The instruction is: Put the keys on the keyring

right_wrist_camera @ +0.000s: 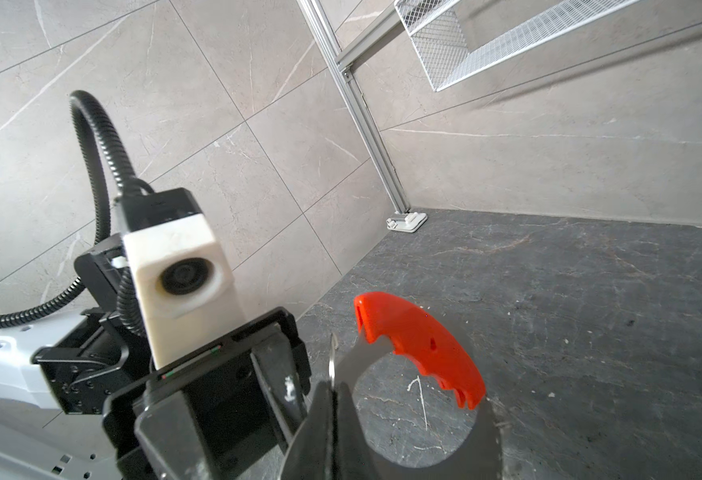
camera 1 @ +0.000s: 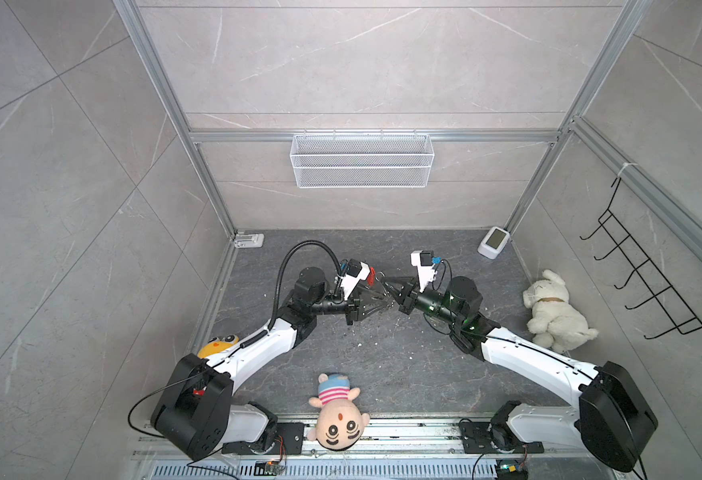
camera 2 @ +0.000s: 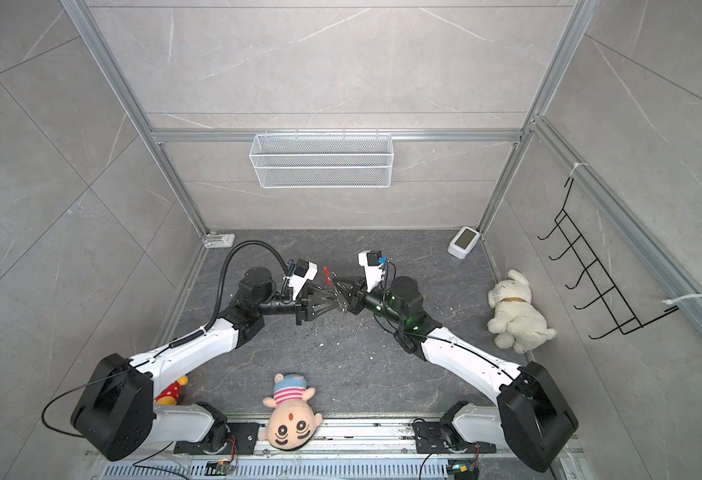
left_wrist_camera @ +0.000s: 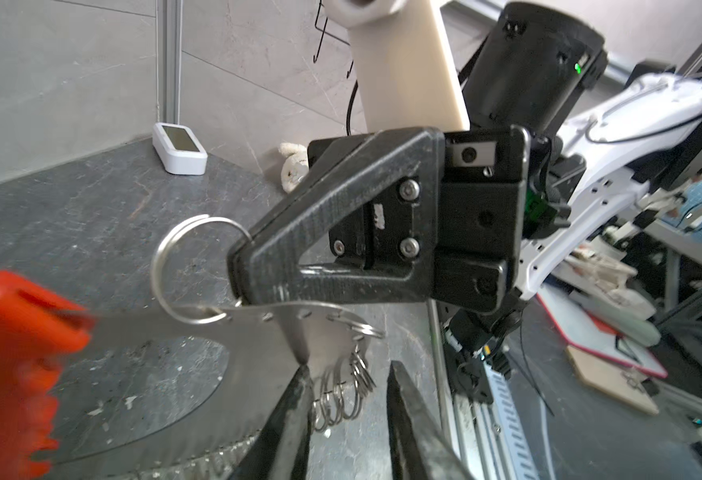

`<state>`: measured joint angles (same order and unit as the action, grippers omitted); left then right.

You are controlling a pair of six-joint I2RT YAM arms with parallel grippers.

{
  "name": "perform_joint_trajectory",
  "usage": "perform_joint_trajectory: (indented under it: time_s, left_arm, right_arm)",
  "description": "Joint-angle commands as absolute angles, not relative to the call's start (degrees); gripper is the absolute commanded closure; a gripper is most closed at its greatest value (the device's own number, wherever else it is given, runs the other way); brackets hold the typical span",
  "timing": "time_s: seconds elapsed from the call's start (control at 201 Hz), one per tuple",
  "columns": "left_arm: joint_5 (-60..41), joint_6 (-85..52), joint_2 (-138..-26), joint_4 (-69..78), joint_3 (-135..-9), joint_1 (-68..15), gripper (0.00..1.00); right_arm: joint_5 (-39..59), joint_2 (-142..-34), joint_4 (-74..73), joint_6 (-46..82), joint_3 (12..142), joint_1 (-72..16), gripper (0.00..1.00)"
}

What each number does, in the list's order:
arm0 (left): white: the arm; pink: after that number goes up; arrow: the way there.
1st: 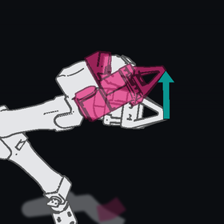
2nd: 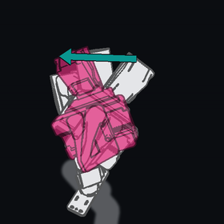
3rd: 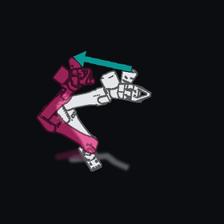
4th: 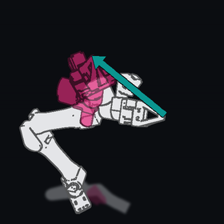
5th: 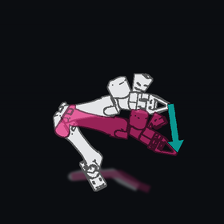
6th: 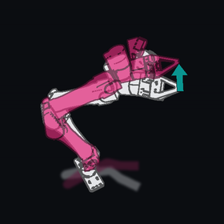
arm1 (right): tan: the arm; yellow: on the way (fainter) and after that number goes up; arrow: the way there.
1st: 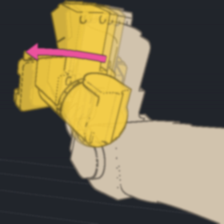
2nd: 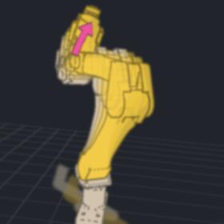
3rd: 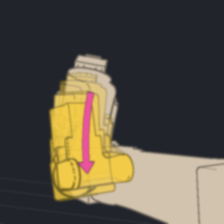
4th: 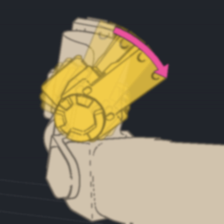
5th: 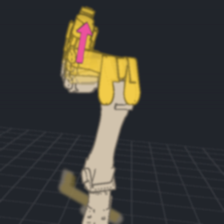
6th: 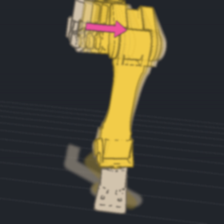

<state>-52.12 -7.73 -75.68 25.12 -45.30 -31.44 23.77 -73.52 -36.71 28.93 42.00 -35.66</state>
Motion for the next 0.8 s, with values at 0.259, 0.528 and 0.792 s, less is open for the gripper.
perform_joint_trajectory:
  time_s: [0.259, 0.528, 0.792]
  left_arm:
    - [-58.5, 24.1, -70.7, -16.8, -61.5, -23.3, 0.76]
    - [-64.1, 40.3, -82.4, -44.1, -77.7, -21.4, 0.74]
    - [-67.3, 44.7, -86.9, -50.1, -82.4, -21.4, 0.65]
  right_arm:
    - [29.6, -70.8, -24.6, 19.6, 46.1, -35.9, 1.00]
    - [33.5, -70.6, -17.0, 13.6, 48.7, -35.9, 1.00]
    - [37.1, -71.9, -13.5, 11.9, 51.4, -35.9, 1.00]
